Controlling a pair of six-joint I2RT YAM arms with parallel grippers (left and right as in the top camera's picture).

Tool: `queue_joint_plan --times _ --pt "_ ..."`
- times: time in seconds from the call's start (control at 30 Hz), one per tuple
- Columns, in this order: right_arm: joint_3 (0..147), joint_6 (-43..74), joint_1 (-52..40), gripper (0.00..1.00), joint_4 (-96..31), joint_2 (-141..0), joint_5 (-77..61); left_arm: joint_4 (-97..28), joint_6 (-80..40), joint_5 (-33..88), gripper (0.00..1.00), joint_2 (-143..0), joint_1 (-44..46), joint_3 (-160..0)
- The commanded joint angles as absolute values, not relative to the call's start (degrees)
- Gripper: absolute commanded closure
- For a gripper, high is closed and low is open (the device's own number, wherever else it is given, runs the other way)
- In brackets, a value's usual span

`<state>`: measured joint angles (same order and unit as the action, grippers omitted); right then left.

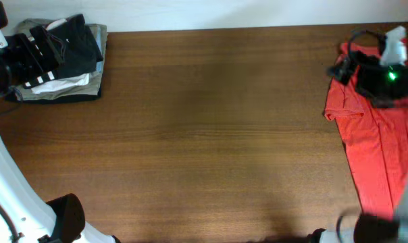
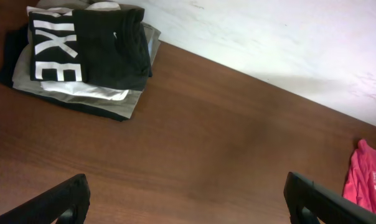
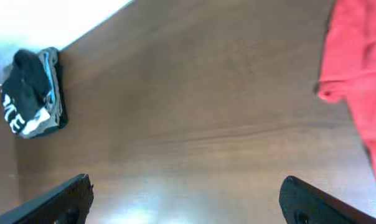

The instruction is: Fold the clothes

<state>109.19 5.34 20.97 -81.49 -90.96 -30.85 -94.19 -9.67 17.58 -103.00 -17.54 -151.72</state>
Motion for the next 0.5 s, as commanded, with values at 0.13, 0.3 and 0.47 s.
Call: queue_joint_plan --times 0.13,0.3,0.47 --pt "109.93 3.22 21.04 0.02 -88.12 -63.37 -23.14 -94.26 -9.17 17.63 0.01 -102.15 -17.78 -151.61" --pt "109.95 3.22 21.02 0.01 -88.12 -56.53 -23.09 -94.26 -9.19 17.61 0.01 -102.15 -17.78 -151.59" --pt "109.67 3.20 5.04 0.01 -88.68 -54.76 -11.27 -94.26 -9.19 17.63 0.01 -102.15 -17.78 -151.61"
